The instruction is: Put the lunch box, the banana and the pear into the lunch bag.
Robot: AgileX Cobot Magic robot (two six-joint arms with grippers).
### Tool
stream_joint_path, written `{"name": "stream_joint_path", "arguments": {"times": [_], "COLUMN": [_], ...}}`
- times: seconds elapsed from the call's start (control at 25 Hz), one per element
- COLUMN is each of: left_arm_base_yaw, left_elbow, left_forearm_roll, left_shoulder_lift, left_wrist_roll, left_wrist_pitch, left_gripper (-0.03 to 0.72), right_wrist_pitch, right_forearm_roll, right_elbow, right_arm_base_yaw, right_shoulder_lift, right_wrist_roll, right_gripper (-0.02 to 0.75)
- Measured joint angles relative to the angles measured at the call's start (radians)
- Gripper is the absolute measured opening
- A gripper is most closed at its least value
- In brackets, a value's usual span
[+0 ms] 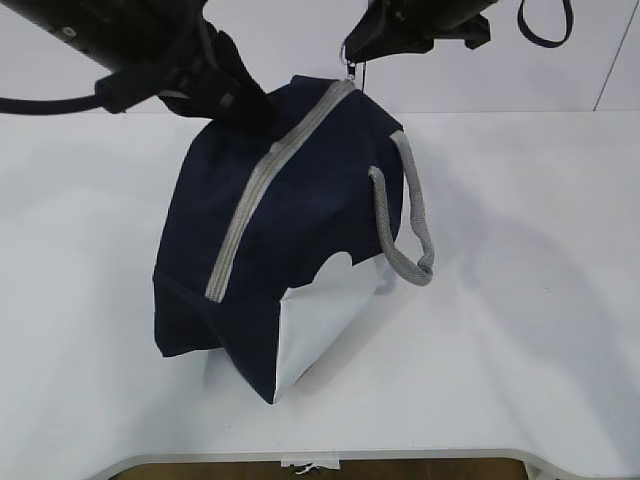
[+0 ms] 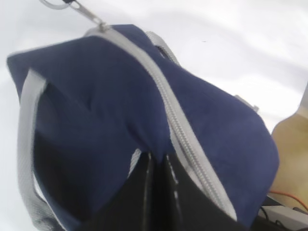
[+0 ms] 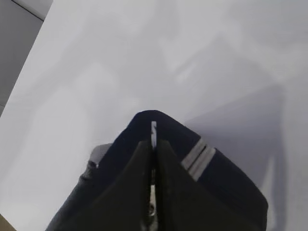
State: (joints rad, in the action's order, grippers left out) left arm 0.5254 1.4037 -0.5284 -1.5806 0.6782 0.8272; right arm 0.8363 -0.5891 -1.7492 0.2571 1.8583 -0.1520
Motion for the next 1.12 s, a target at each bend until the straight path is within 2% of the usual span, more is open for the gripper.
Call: {"name": "stream_joint_path", "arguments": {"times": [0.32,0.56,0.84,1.12], "left_arm_base_yaw": [-0.001,-0.001,-0.001,-0.001], "left_elbow": [0.000,0.000,0.000,0.004], "left_forearm_roll": [0.040,0.042,0.045,0.045], "left_shoulder_lift": [0.079,0.080,0.080,0.080], "left_wrist_roll": [0.018,0.022,0.022,0.022], "left_wrist_pitch": [0.048,0.082,0.092,0.096], "left_gripper": [0.005,0.004,0.004,0.004], "right_wrist_pitch": [-0.028,-0.028,-0.010,-0.006], "right_forearm_roll": [0.065,0.065,0.044,0.044], "right_elbow": [-0.002,-0.002,-0.002,-0.003], "right_arm_base_yaw": [-0.002,-0.024,-0.090,-0.097], "right_shoulder_lift": [0.026,0.076,0.128,0.191], "right_wrist_roll": [0.000,0.004,0.004,0.004], "right_gripper": [0.001,0.001,0.001,0.001]}}
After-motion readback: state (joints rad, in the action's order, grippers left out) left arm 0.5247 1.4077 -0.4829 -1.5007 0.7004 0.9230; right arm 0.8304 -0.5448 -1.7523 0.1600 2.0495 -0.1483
